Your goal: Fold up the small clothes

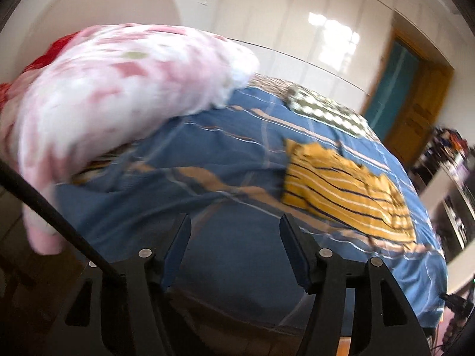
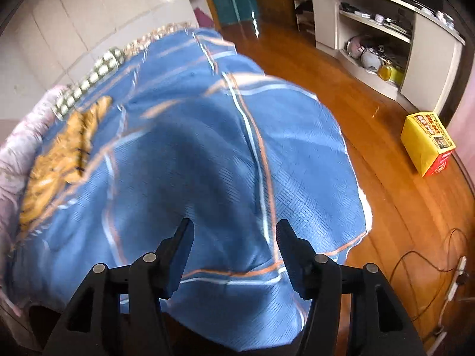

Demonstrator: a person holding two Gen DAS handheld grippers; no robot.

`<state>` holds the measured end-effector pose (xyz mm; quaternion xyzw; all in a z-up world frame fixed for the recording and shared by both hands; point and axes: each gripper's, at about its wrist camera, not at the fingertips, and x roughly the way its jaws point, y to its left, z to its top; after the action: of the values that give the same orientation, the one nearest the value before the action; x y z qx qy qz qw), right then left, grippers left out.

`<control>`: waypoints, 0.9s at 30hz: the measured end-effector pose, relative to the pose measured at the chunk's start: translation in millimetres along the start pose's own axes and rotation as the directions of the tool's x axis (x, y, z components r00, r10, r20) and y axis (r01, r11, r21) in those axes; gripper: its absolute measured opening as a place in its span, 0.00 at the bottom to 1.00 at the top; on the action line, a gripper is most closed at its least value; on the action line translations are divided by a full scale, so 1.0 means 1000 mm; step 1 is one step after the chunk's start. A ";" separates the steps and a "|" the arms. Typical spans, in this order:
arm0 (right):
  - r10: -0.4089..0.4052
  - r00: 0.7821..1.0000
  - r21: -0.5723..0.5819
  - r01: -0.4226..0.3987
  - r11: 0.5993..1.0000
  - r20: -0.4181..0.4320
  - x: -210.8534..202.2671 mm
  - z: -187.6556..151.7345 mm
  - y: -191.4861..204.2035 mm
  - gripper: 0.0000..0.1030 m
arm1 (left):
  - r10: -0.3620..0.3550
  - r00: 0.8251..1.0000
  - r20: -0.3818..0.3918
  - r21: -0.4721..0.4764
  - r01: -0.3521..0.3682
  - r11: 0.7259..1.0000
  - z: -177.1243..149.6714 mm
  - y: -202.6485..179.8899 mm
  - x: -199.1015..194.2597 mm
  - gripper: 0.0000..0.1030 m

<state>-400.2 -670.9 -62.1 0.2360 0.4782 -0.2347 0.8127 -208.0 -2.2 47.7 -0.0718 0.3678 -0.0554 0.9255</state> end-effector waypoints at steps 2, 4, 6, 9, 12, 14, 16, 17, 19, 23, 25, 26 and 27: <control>-0.023 0.999 -0.034 0.021 0.999 -0.044 0.013 -0.004 0.004 0.49 | -0.006 1.000 -0.008 0.040 0.006 0.999 0.002 -0.019 0.013 0.59; -0.009 0.996 -0.036 0.005 0.999 -0.093 0.017 -0.009 0.003 0.01 | -0.016 1.000 -0.022 0.059 0.017 0.998 0.004 -0.033 0.025 0.59; 0.002 0.998 -0.025 -0.004 1.000 -0.068 0.004 -0.014 -0.005 0.01 | -0.032 0.999 -0.033 0.070 0.034 0.997 0.006 -0.044 0.036 0.59; -0.044 0.995 0.005 0.044 0.999 -0.089 -0.009 -0.027 -0.025 0.00 | -0.038 0.998 -0.041 0.091 0.042 0.995 0.007 -0.052 0.051 0.59; -0.092 0.987 0.017 0.095 0.995 -0.133 -0.012 -0.039 -0.040 0.00 | -0.049 0.996 -0.081 0.081 0.055 0.995 0.003 -0.050 0.072 0.59; -0.158 0.974 -0.007 0.159 0.987 -0.160 -0.011 -0.046 -0.041 0.00 | -0.055 0.993 -0.106 0.054 0.061 0.997 -0.002 -0.044 0.083 0.59; -0.247 0.949 -0.025 0.247 0.969 -0.196 -0.006 -0.045 -0.040 0.00 | -0.046 0.993 -0.109 0.035 0.050 0.998 -0.007 -0.035 0.089 0.59; -0.297 0.931 -0.026 0.298 0.954 -0.212 -0.006 -0.045 -0.043 0.00 | -0.031 0.993 -0.112 0.025 0.035 0.999 -0.009 -0.029 0.092 0.59; -0.309 0.932 0.006 0.316 0.949 -0.188 -0.020 -0.043 -0.050 0.00 | -0.004 0.994 -0.111 0.002 0.005 1.000 -0.013 -0.015 0.095 0.59; -0.171 0.985 0.056 0.171 0.984 -0.009 -0.070 -0.024 -0.031 0.04 | 0.051 0.992 -0.115 -0.033 -0.055 0.998 -0.016 0.007 0.094 0.59; -0.107 0.993 -0.031 0.109 0.994 0.058 -0.082 -0.011 0.008 0.04 | 0.041 0.994 -0.104 -0.065 -0.048 0.997 -0.016 0.015 0.086 0.59; -0.065 0.995 -0.073 0.071 0.995 0.076 -0.083 -0.007 0.028 0.04 | 0.035 0.995 -0.096 -0.073 -0.042 0.996 -0.015 0.016 0.082 0.59; 0.004 0.996 -0.126 0.007 0.992 0.088 -0.082 -0.002 0.054 0.05 | 0.030 0.996 -0.085 -0.075 -0.036 0.997 -0.015 0.016 0.077 0.59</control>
<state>-404.5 -614.5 18.6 0.1731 0.4558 -0.2150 0.8462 -161.6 0.6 -17.3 -0.0986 0.4095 -0.0290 0.9065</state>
